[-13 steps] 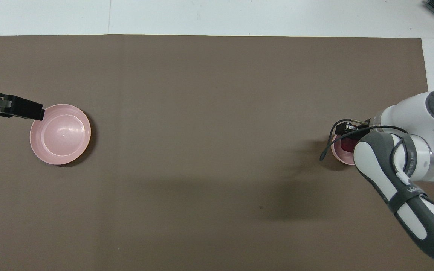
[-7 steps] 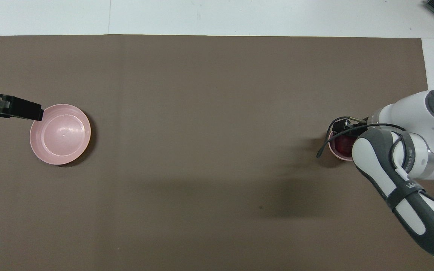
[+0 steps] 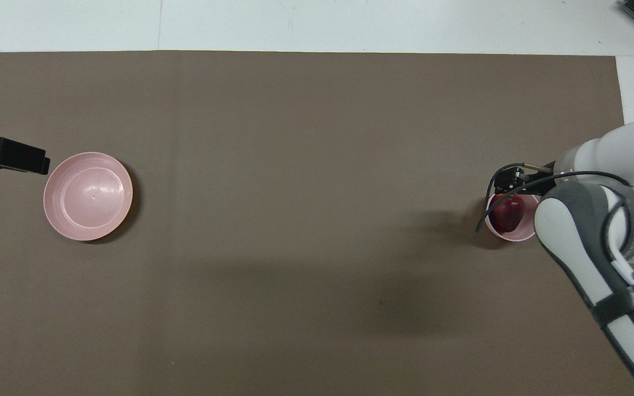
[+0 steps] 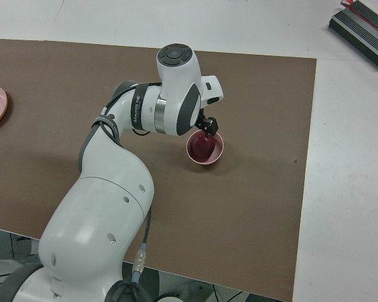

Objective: Move apple from plate to bowl

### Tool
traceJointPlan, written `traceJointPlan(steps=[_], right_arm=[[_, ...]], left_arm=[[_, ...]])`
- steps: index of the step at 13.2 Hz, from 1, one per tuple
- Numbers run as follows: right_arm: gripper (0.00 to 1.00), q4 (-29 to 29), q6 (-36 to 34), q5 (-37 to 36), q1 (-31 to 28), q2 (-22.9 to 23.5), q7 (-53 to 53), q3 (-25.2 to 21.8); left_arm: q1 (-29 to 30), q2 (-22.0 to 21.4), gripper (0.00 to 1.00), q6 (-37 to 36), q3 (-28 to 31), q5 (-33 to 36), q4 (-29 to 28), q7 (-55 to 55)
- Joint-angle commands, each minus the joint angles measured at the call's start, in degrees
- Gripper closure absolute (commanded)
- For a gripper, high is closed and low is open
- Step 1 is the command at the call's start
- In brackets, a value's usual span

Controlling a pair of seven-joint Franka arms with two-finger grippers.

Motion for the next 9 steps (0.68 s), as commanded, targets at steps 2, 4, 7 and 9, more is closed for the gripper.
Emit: traceJointPlan(steps=[2,4,7,9], right_arm=[[0.0,9.53,-11.35,-3.93,1.36,-3.75,-2.55,0.36],[0.0,14.81,-17.06,-4.64,1.36,-5.77,-6.32,0.36],[0.0,23.6,-27.51,-4.64,0.83,-7.54,-9.24,0.01],[0.0,24.68,-30.97,-4.56,0.83,-8.77,-9.33,0.01]], left_arm=[[2.1,-0.4,0.0,-0.62,-0.55,0.88,-0.28,-0.25],[2.19,-0.4,0.0,-0.62,-0.55,0.88,-0.28,-0.25],[2.1,-0.4,0.0,-0.62,-0.55,0.88,-0.28,-0.25],[2.19,-0.4,0.0,-0.62,-0.55,0.88,-0.28,-0.25]])
